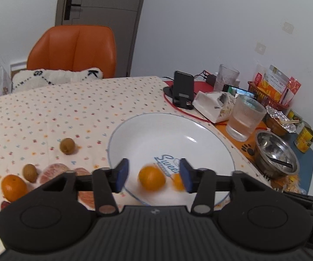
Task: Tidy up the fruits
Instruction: 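Carry both fruits over the white plate and open both grippers to drop them, then grasp a pink pomelo segment with the right gripper while the left gripper grasps a small orange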
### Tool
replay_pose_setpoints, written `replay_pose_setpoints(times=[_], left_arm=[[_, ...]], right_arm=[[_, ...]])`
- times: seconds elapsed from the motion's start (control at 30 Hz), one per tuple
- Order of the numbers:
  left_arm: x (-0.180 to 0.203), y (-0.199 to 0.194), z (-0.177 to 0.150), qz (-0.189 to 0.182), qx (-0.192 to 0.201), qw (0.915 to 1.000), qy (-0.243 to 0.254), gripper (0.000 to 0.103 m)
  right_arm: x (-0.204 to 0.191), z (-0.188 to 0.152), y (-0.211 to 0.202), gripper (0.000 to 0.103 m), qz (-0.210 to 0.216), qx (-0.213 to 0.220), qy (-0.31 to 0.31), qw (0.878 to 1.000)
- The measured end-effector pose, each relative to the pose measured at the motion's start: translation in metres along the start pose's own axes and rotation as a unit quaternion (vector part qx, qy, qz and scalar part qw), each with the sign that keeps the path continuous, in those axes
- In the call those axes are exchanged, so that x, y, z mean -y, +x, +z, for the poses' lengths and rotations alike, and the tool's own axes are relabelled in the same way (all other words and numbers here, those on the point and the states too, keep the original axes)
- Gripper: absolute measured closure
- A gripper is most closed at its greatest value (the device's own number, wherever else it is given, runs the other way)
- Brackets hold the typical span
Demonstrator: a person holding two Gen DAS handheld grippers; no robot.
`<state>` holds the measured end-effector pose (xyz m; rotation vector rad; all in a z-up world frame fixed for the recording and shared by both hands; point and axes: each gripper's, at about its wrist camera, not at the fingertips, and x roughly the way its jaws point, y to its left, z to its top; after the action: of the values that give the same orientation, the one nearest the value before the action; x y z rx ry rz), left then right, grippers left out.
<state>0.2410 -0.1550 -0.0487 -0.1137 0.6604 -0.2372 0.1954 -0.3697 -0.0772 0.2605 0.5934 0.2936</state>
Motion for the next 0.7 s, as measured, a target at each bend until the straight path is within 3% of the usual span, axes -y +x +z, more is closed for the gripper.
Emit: replay_pose_setpoints(times=[0.17,0.43,0.57,0.7], left_arm=[[-0.012,-0.011,-0.003,0.01,-0.002,0.9999,-0.008,0.039],[-0.033,-0.032,-0.004,0.032,0.007,0.9992,-0.022,0.022],[-0.047,-0.045,-0.006,0.043,0.012,0.9986,-0.029,0.019],[-0.059,-0.056,-0.007,0.058,0.019,0.9975,-0.034,0.015]], right_arm=[[-0.005,-0.001,0.003,0.077,0.003,-0.002,0.004,1.0],[-0.02,0.001,0.0,0.048,0.006,0.011,-0.007,1.0],[-0.03,0.003,0.0,0.047,0.012,0.007,-0.014,1.0],[-0.042,0.003,0.0,0.038,0.021,0.003,-0.027,0.999]])
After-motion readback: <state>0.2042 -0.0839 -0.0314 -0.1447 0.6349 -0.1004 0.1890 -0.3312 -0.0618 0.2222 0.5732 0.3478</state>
